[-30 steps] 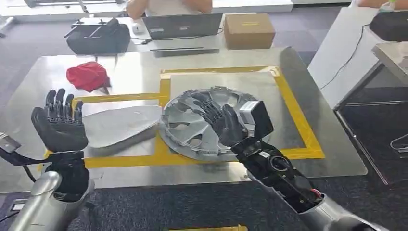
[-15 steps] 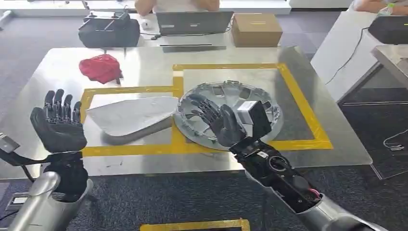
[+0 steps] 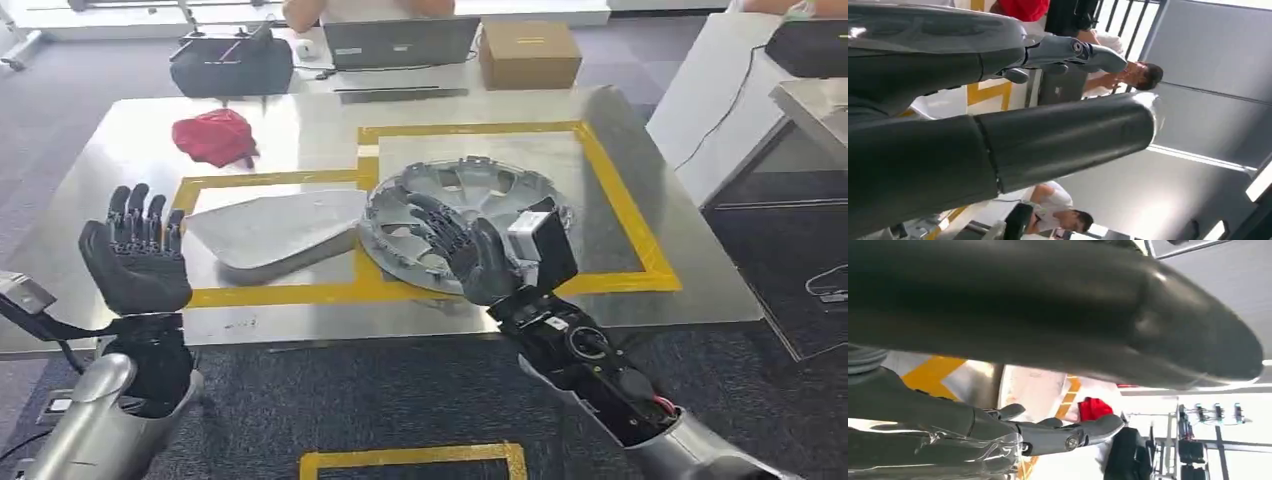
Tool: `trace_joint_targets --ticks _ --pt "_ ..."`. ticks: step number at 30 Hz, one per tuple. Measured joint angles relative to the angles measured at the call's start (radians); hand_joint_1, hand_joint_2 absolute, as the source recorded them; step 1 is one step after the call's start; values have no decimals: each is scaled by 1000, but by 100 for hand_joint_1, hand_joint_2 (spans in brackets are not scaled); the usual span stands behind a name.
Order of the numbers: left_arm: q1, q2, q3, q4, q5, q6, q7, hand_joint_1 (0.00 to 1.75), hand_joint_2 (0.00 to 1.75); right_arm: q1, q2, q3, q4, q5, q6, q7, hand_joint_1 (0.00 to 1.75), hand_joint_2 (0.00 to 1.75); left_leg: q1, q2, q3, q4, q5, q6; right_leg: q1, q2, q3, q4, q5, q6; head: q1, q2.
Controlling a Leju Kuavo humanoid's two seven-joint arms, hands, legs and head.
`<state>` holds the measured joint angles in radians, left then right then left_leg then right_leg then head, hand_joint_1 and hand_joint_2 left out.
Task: Take the parts from the cabinet and place them on the table.
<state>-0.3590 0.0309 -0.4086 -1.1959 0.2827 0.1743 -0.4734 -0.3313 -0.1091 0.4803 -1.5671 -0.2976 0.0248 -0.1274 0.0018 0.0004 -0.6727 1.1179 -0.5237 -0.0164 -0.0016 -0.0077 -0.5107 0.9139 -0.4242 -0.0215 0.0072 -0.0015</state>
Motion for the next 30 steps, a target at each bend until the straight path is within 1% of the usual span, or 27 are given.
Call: trace_joint_targets --ticks 1,2,3,4,5,6,7,8,9,11,12,13,14,16,17,18,19,20,21,22,23,24,25,27,28,29,30 --pt "2 0 0 0 2 0 0 0 0 2 0 0 0 0 0 0 0 0 6 0 -30 84 -43 -7 -1 0 -13 0 9 0 -6 0" --pt "4 1 0 0 2 0 0 0 0 3 0 0 0 0 0 0 0 0 11 0 -49 146 -61 -13 -2 -1 -27 2 17 2 -7 0" --pt "5 2 0 0 2 2 0 0 0 4 0 1 0 1 0 0 0 0 15 0 -45 162 -49 -18 -5 0 -40 4 25 6 -11 0" --pt "4 3 0 0 3 3 0 0 0 4 0 1 1 2 0 0 0 0 19 1 -20 133 -17 -23 -9 0 -52 7 31 10 -14 0" --pt "3 4 0 0 3 3 0 0 0 4 0 1 1 2 0 -1 0 0 23 1 23 70 21 -29 -13 0 -63 13 36 17 -15 0" --pt "2 4 0 0 3 3 0 0 0 3 0 1 1 2 0 -1 0 0 27 2 82 -21 55 -35 -19 0 -75 22 39 22 -18 0" --pt "-1 4 0 0 3 3 -1 0 0 2 0 1 1 2 0 -2 0 0 34 2 142 -114 57 -40 -18 1 -85 35 41 28 -24 0" --pt "-4 4 0 0 3 3 -1 0 0 0 0 0 1 2 1 -3 0 0 24 -5 166 -160 40 -35 -16 2 -99 43 43 35 -37 0" --pt "-2 4 0 0 3 3 -3 0 0 1 0 1 1 2 2 -3 0 0 23 -8 155 -150 46 -19 -16 3 -99 42 52 44 -30 0" --pt "-1 5 0 0 3 3 -4 0 0 0 0 1 2 2 3 -5 0 0 19 -8 146 -148 50 -6 -18 4 -102 39 64 58 -20 0" --pt "-1 4 0 0 3 3 -4 0 0 1 0 0 2 2 3 -5 0 0 20 -7 141 -154 58 7 -19 4 -105 39 69 65 -18 0" --pt "-4 4 0 0 3 3 -5 0 0 0 0 0 2 2 3 -6 0 0 23 -3 136 -156 67 21 -25 4 -115 55 40 68 -18 0" --pt "-5 4 0 0 3 3 -5 0 0 0 0 0 2 2 3 -6 0 0 22 -3 126 -156 75 33 -24 4 -134 113 -21 69 -7 0" --pt "-3 3 0 0 3 3 -5 0 0 0 0 0 2 2 5 -6 0 0 18 -2 107 -156 90 41 -24 5 -179 274 -127 73 8 0" --pt "-3 4 0 1 3 3 -5 0 0 0 0 0 3 2 5 -7 0 0 15 -2 97 -156 98 43 -24 5 -193 342 -156 74 11 0" --pt "-3 4 0 1 3 3 -5 0 0 0 0 0 5 2 6 -8 0 0 12 -2 86 -155 106 44 -24 5 -192 376 -158 72 13 0" --pt "-3 4 0 1 3 3 -5 0 0 0 0 0 8 2 7 -8 0 0 9 -2 76 -155 114 43 -23 5 -165 359 -132 67 17 0" --pt "-3 4 0 1 3 3 -5 0 0 -1 0 0 9 2 7 -8 0 0 7 -3 69 -155 121 43 -20 5 -122 303 -97 61 20 0" --pt "-4 5 0 1 3 3 -5 0 0 -2 0 0 10 2 7 -9 0 0 4 -4 63 -155 127 41 -14 5 -62 215 -63 50 24 0" --pt "-4 5 0 1 3 3 -5 0 0 -5 0 0 10 2 7 -9 0 0 4 -4 60 -155 133 38 -6 7 -3 127 -48 37 31 0" --pt "-5 5 0 1 3 3 -5 0 0 -11 0 0 10 2 8 -9 0 0 1 -3 55 -155 138 32 0 5 39 56 -69 23 31 0" --pt "-8 5 0 1 3 3 -5 0 0 -16 0 0 10 2 8 -11 0 0 4 -1 53 -155 146 26 2 5 51 24 -70 27 24 0" --pt "-9 5 0 1 3 3 -6 0 0 -18 0 1 10 2 8 -11 0 0 7 -1 51 -159 155 18 6 6 46 24 -65 27 26 0" --pt "-8 6 0 1 3 3 -6 0 0 -17 0 0 11 2 8 -10 0 0 7 1 51 -166 169 6 8 6 40 18 -50 20 34 0" --pt "-9 8 0 1 3 3 -6 0 0 -18 0 1 12 2 8 -11 0 0 9 1 43 -156 152 1 -7 -1 39 6 -35 16 30 0" --pt "-11 10 0 1 3 3 -6 0 0 -21 1 1 12 2 8 -10 0 0 8 -1 27 -124 107 -5 -5 1 28 5 -24 13 25 0" --pt "-12 10 0 1 3 3 -6 0 0 -24 1 1 13 2 9 -10 0 0 10 -1 0 -53 46 -10 -6 -2 14 6 -16 3 10 0"
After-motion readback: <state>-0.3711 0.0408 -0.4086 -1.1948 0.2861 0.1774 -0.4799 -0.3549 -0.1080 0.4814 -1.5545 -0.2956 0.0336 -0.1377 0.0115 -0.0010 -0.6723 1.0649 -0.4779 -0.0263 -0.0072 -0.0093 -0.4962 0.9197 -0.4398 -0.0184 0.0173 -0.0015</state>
